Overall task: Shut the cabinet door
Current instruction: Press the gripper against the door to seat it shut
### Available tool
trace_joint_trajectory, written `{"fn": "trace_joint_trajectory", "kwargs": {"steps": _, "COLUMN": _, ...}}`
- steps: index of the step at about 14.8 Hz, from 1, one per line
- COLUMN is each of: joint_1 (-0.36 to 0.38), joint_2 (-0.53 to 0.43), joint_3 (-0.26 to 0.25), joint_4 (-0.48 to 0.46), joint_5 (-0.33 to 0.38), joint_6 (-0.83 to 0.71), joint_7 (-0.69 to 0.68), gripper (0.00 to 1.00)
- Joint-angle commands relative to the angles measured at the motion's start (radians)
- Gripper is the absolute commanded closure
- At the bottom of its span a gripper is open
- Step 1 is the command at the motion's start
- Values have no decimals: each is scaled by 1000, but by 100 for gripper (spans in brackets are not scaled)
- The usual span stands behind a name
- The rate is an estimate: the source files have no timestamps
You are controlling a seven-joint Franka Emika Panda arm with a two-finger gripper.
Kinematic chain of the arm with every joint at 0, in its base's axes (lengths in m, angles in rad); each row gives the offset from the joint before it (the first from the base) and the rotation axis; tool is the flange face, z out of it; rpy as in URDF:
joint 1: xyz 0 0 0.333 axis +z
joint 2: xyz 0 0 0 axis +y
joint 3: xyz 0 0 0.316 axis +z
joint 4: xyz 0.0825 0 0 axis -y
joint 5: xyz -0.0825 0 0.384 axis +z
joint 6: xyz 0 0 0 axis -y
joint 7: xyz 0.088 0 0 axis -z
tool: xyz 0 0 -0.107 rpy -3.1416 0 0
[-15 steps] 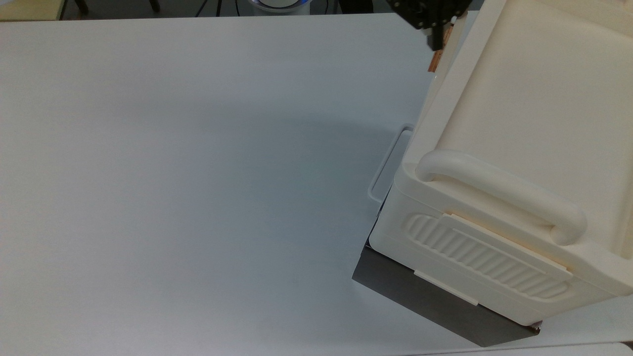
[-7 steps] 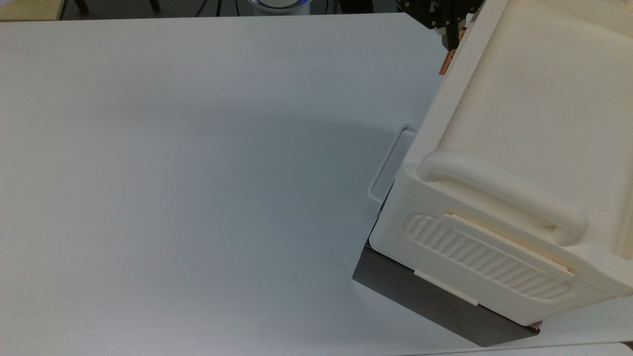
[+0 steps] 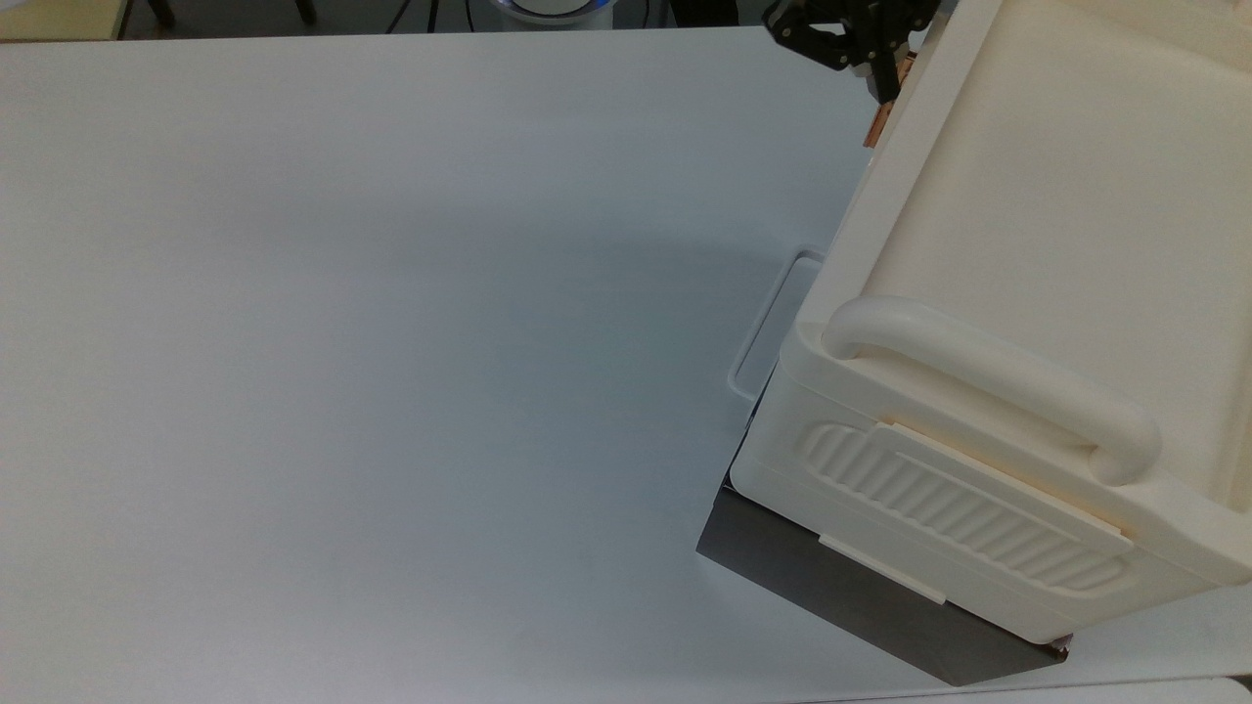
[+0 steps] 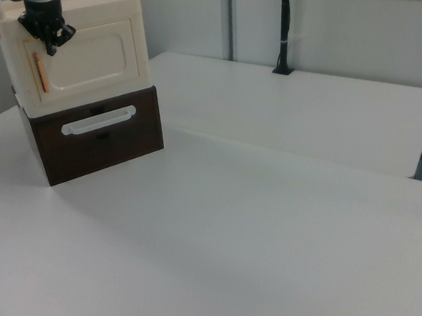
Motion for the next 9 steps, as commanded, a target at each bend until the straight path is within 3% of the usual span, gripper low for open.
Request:
{"fn": "trace_joint_trajectory", "kwargs": {"steps": 1, "joint_1": -19, "joint_2": -11, "joint_3": -10, "joint_4": -26, "joint_5": 78, "joint_6": -23, "joint_7": -117, "gripper": 100}}
{"fn": "trace_joint_trajectory", "kwargs": {"steps": 9, "joint_1": -41, "joint_2": -8, "joint_3": -8, "joint_4": -48, "joint_5": 168, "joint_6": -25, "joint_7": -228, "gripper": 100}}
